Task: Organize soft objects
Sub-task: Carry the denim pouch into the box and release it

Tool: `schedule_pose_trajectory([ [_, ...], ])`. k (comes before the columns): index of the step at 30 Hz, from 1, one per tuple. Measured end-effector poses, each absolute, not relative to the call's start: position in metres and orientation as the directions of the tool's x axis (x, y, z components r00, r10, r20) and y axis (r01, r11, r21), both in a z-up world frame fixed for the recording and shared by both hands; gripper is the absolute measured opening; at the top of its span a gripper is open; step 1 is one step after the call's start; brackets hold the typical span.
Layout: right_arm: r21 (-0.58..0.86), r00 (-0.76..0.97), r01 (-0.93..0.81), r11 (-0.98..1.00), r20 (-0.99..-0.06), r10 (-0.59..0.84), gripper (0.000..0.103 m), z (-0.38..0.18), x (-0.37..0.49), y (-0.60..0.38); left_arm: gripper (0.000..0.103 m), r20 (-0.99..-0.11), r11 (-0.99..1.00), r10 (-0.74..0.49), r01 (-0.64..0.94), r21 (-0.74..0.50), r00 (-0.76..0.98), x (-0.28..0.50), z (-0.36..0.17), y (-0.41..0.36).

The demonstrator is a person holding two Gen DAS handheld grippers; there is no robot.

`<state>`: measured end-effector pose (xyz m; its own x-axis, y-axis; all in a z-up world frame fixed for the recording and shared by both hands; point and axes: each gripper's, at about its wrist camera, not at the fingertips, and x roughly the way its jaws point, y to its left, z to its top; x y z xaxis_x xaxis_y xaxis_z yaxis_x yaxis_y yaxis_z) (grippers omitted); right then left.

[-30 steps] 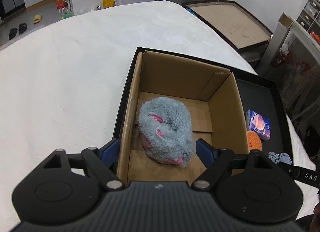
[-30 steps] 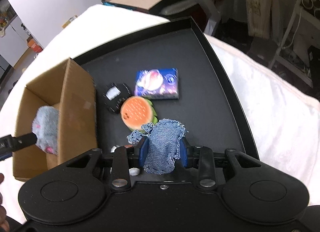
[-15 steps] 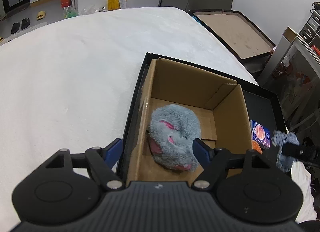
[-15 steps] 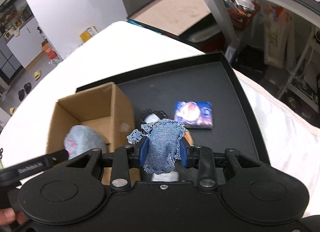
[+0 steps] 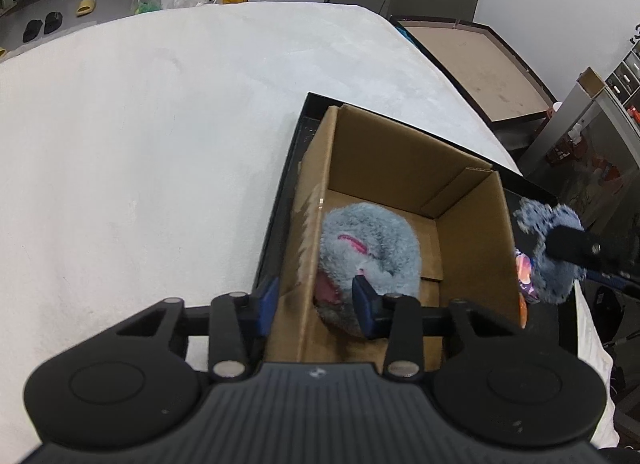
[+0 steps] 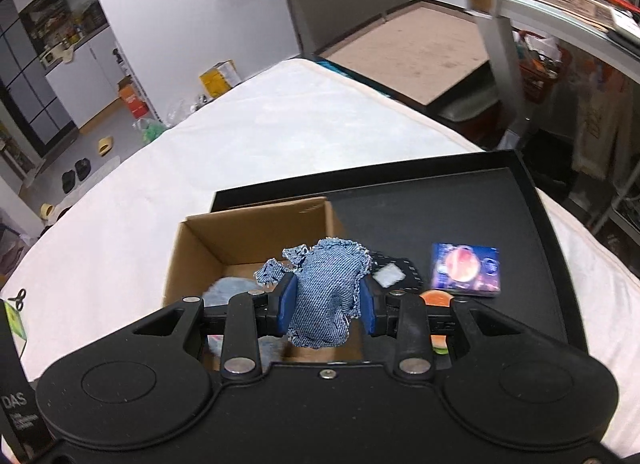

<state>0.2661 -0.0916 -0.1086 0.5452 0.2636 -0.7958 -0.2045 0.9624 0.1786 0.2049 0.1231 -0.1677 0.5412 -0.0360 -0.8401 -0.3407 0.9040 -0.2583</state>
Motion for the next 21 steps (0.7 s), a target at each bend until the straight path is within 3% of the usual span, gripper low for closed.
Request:
schedule_pose_trajectory([
  [7, 0.182, 0.541, -0.233, 0.955, -0.792, 0.283, 0.033, -0.113, 0.271, -0.065, 0.016, -0.849, 0.895, -0.046, -0.355, -0.269, 0.527, 0.207, -0.176, 0.132],
  [21, 0.196, 0.533, -0.275, 0.941, -0.784, 0.319, 0.035, -0.118, 0.283, -0.023, 0.016, -0.845, 0.874, -0.087, -0.366, -0.319, 0.528, 0.204, -0.179, 0.147],
])
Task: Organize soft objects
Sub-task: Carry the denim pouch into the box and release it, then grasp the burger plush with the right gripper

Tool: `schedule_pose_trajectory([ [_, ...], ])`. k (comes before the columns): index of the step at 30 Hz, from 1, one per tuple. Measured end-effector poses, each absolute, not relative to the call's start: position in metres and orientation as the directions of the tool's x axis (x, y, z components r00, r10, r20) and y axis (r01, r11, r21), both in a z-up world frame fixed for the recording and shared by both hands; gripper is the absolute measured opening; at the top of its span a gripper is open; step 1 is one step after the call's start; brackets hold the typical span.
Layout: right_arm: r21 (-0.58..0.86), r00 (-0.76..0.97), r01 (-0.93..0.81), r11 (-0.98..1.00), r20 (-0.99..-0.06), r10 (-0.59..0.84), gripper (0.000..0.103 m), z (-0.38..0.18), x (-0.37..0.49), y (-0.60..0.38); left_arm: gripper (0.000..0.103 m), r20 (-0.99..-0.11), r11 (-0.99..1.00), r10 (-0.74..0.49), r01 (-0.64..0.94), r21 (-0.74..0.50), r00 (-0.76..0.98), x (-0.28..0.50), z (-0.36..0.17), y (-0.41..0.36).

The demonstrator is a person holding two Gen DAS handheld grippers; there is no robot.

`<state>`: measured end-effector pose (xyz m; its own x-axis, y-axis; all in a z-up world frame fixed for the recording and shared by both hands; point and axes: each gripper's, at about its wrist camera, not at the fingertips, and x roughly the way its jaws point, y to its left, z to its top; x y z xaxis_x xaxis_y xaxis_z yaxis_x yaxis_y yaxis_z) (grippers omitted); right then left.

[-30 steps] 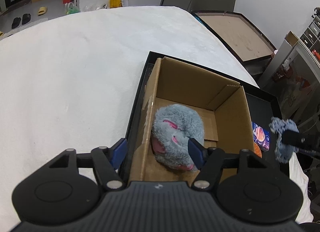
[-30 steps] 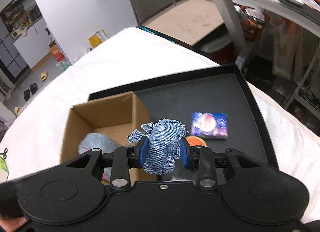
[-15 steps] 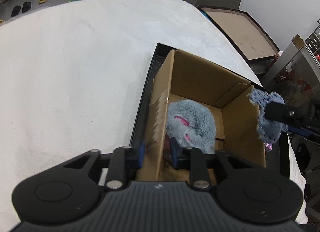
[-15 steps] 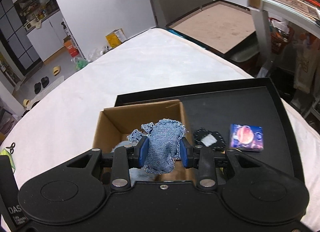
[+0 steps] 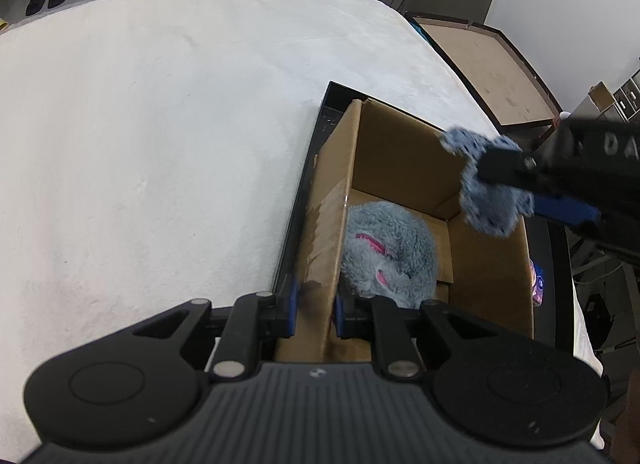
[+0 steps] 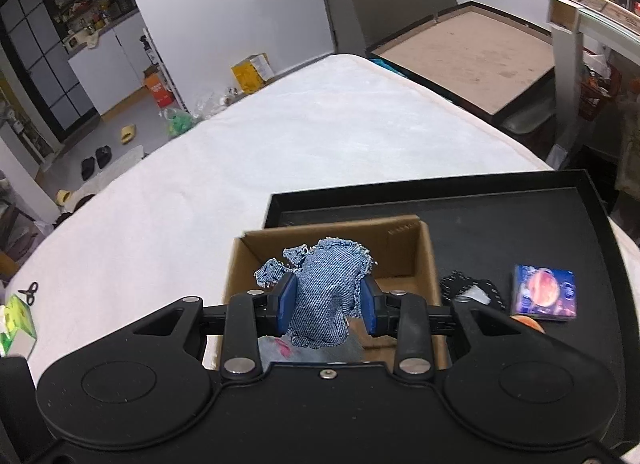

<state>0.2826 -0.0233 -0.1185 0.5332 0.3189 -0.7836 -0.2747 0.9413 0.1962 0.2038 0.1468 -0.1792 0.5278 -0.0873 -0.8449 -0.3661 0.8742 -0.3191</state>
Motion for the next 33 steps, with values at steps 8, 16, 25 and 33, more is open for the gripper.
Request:
schedule_pose_trajectory([
  [8, 0.264, 0.508, -0.312, 0.913, -0.766, 0.395, 0.041, -0.119, 0.283, -0.011, 0.016, -0.846, 0.868, -0.09, -0.375, -0.325, 0.525, 0.207, -0.181, 0.148],
  [16, 0.258, 0.516, -0.265, 0.929, -0.776, 0.363, 0.041, -0.118, 0.279, -0.044, 0.017, -0.848, 0.876, -0.075, -0.372, -0.308, 0.524, 0.208, -0.179, 0.145],
  [25, 0.251, 0.534, -0.208, 0.946, -0.781, 0.324, 0.041, -0.118, 0.277, -0.089, 0.027, -0.851, 0.889, -0.027, -0.377, -0.259, 0.524, 0.208, -0.171, 0.135],
  [33, 0.246, 0.544, -0.155, 0.957, -0.787, 0.291, 0.05, -0.128, 0.281, -0.13, 0.055, -0.846, 0.894, 0.009, -0.384, -0.232, 0.533, 0.21, -0.165, 0.126],
])
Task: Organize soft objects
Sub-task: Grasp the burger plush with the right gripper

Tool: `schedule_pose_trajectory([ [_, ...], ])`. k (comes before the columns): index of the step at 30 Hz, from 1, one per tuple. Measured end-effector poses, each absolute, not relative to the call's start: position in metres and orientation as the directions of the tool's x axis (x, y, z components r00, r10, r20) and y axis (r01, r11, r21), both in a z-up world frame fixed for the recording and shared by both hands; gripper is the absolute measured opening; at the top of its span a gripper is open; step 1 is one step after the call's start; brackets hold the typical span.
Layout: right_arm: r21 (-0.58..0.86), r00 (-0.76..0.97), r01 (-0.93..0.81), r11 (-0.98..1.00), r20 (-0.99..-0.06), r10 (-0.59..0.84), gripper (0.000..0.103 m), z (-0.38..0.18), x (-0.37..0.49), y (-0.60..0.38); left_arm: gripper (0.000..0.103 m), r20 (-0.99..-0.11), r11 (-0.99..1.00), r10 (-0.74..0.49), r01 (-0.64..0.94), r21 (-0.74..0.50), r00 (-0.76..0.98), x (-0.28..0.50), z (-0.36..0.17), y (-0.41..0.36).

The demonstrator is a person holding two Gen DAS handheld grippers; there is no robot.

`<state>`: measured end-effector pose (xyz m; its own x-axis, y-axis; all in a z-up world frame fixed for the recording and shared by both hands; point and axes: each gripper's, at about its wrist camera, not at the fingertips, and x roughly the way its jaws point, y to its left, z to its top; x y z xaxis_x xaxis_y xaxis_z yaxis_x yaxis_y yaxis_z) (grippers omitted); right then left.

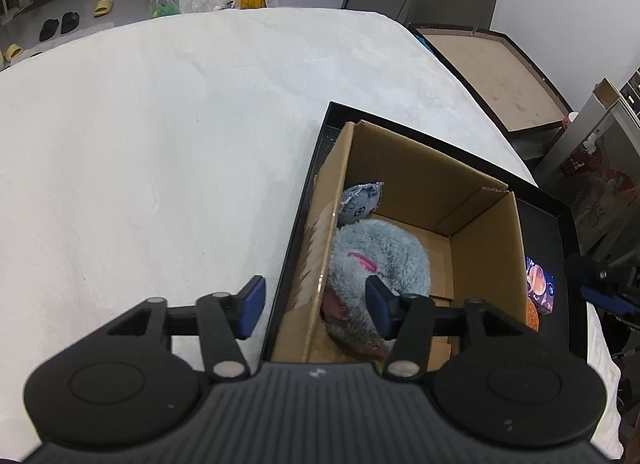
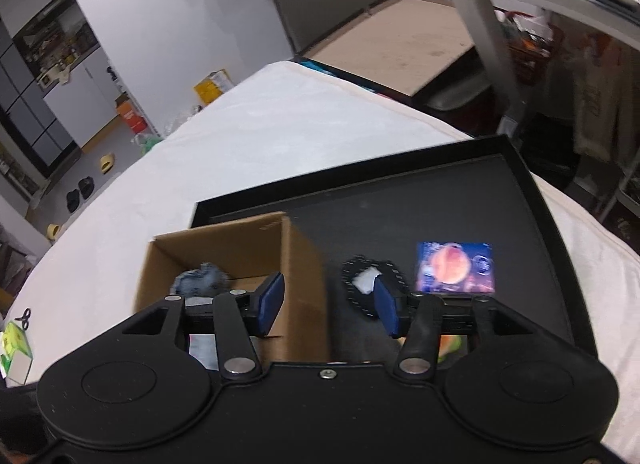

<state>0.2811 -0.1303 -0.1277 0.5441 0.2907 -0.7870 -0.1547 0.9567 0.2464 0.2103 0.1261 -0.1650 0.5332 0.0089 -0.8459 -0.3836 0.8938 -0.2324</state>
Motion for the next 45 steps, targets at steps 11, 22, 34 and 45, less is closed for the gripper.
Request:
schedule_pose_trajectory([
  [11, 0.213, 0.514, -0.116, 0.97, -0.823, 0.243, 0.07, -0.16, 0.286, -0.165, 0.072, -0.862, 0.911, 0.04, -0.373, -0.176, 0.506, 0.222, -0.167, 0.108],
  [22, 0.19, 0.445, -0.137, 0.972, -0.865, 0.231, 0.071, -0.202, 0.289, -0.17, 0.072, -0.87, 0.917, 0.079, -0.377, -0.128, 0.487, 0.231, -0.17, 0.094],
  [34, 0.152, 0.396, -0.165, 0.974, -0.895, 0.207, 0.031, -0.215, 0.283, -0.18, 0.073, -0.875, 0.925, 0.085, -0.365, -0.109, 0.476, 0.235, -0.171, 0.087],
  [45, 0.156, 0.412, -0.165, 0.974, -0.886, 0.212, 0.028, -0.199, 0.282, -0.182, 0.073, -0.873, 0.924, 0.074, -0.362, -0.122, 0.482, 0.232, -0.169, 0.087],
])
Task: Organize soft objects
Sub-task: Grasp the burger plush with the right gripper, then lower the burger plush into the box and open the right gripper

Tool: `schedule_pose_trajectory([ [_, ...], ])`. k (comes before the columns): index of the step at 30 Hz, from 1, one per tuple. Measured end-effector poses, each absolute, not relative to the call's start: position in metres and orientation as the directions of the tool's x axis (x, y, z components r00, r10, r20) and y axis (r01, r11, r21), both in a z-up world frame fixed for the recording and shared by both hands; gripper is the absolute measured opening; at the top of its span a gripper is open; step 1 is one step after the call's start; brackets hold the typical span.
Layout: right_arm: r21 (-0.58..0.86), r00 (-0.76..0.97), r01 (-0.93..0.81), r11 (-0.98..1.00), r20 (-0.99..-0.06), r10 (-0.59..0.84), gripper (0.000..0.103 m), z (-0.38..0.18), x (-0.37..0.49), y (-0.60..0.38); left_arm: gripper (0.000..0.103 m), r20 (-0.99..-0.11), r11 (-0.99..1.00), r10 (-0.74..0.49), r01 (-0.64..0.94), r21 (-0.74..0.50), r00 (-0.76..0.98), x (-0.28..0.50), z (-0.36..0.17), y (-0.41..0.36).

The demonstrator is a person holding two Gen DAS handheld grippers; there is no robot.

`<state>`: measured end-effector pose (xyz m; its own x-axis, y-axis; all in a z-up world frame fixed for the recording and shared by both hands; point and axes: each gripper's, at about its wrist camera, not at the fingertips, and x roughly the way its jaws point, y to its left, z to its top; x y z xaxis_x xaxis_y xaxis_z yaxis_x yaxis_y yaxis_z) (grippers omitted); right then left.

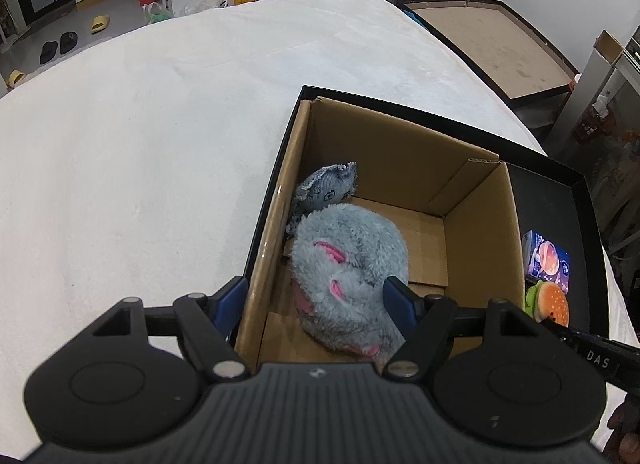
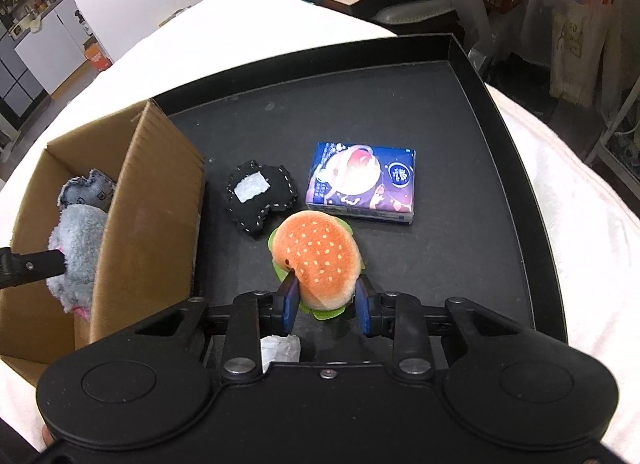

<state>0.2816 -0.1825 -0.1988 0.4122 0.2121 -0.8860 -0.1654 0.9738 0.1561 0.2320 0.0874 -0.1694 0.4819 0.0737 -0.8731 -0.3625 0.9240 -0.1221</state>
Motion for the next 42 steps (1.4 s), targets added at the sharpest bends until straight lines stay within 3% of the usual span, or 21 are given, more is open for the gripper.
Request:
schedule_pose_trajectory([
  [23, 0.123, 0.518, -0.201, 0.972, -0.829, 0.212, 0.028, -0.136, 0.285, -0.147, 0.072, -0.851, 0.905, 0.018, -0.37, -0.209, 0.525, 0.22, -0.167, 0.105],
  [30, 0.109, 0.544, -0.223, 0.969, -0.811, 0.217, 0.028, -0.121, 0.281, -0.126, 0.068, -0.836, 0.898, 0.006, -0.37, -0.237, 0.549, 0.209, -0.164, 0.114],
  [35, 0.101, 0.56, -0.235, 0.967, -0.799, 0.219, 0.028, -0.115, 0.278, -0.109, 0.06, -0.834, 0.891, 0.001, -0.379, -0.25, 0.552, 0.206, -0.165, 0.122],
  [40, 0.084, 0.574, -0.243, 0.966, -0.791, 0.213, 0.028, -0.112, 0.276, -0.09, 0.032, -0.841, 0.878, -0.024, -0.392, -0.276, 0.54, 0.207, -0.173, 0.131],
  [42, 0.082, 0.573, -0.254, 0.964, -0.79, 0.218, 0.028, -0.112, 0.276, -0.081, 0.025, -0.844, 0.876, -0.027, -0.395, -0.279, 0.535, 0.207, -0.175, 0.133],
])
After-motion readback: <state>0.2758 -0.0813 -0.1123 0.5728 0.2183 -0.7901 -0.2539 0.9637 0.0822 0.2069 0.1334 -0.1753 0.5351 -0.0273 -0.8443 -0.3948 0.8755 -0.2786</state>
